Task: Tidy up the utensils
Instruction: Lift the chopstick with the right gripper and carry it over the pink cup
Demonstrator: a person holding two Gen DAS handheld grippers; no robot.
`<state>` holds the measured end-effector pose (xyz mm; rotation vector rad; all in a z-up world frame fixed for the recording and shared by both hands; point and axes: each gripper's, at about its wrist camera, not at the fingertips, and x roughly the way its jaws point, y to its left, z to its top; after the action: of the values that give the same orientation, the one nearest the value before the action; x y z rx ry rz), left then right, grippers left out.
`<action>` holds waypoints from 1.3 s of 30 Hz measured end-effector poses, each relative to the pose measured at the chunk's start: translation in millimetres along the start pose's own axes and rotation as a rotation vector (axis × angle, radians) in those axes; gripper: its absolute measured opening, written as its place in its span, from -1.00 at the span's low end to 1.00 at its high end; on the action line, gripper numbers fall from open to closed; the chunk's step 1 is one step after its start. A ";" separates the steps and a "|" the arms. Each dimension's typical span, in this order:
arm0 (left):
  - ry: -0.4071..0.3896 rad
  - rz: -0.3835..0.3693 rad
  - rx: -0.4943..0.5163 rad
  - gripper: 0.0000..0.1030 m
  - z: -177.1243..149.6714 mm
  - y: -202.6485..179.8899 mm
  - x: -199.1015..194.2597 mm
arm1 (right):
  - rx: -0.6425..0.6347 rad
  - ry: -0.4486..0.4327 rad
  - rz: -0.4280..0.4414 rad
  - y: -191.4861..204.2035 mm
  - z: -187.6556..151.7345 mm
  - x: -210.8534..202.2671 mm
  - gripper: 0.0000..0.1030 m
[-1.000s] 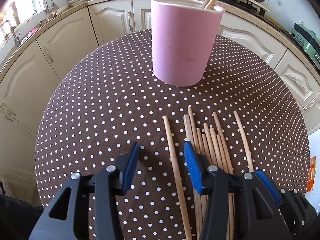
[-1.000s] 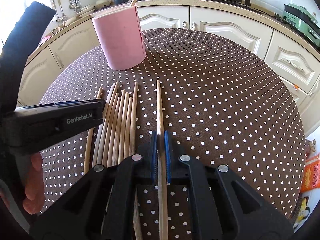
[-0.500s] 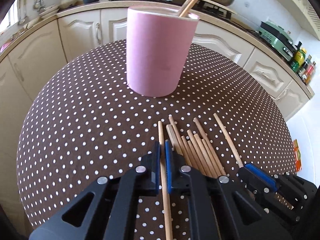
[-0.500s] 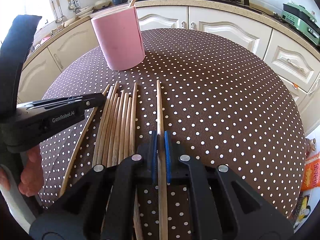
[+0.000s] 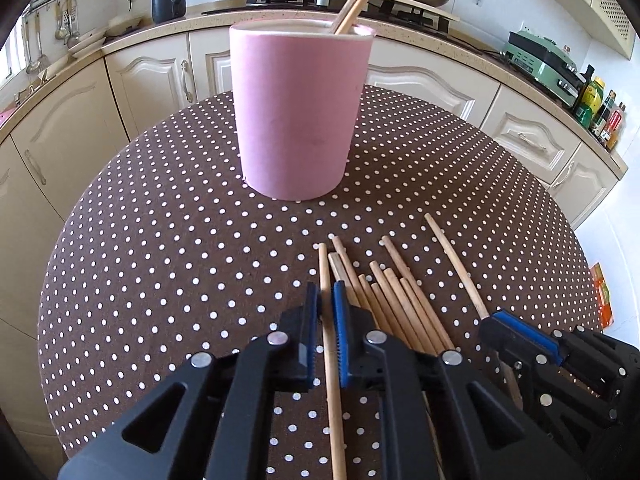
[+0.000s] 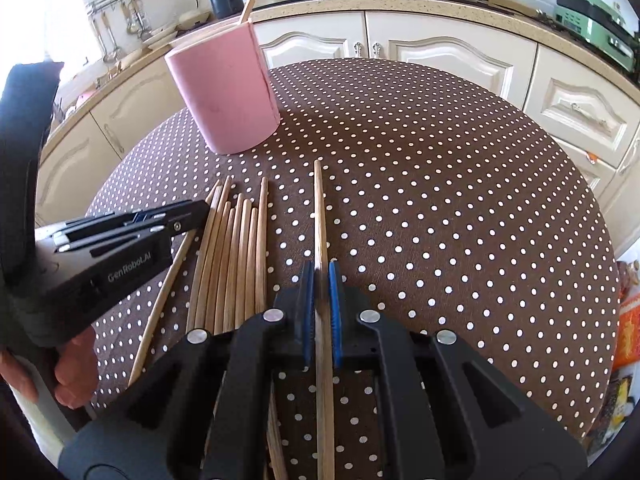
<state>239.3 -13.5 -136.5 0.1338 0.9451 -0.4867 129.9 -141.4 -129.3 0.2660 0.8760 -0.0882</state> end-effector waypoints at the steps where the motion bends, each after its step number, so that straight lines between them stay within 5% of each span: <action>1: -0.001 0.000 0.004 -0.82 -1.3 -3.3 2.6 | 0.011 -0.002 0.005 -2.3 0.3 0.1 -0.86; 13: -0.133 0.000 0.024 -0.89 -5.7 -6.8 -17.9 | 0.075 -0.101 0.048 -11.7 8.4 -17.7 -0.85; 27: -0.394 0.031 0.030 -0.89 18.1 -14.4 -97.8 | 0.044 -0.409 0.042 0.0 46.4 -74.4 -0.85; 39: -0.544 0.060 0.031 -0.89 46.1 -31.9 -152.8 | 0.020 -0.563 0.033 7.3 75.1 -109.6 -0.86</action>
<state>184.7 -4.2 16.6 0.0521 0.3997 -0.4507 117.2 -157.9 2.1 0.2564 0.3118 -0.1337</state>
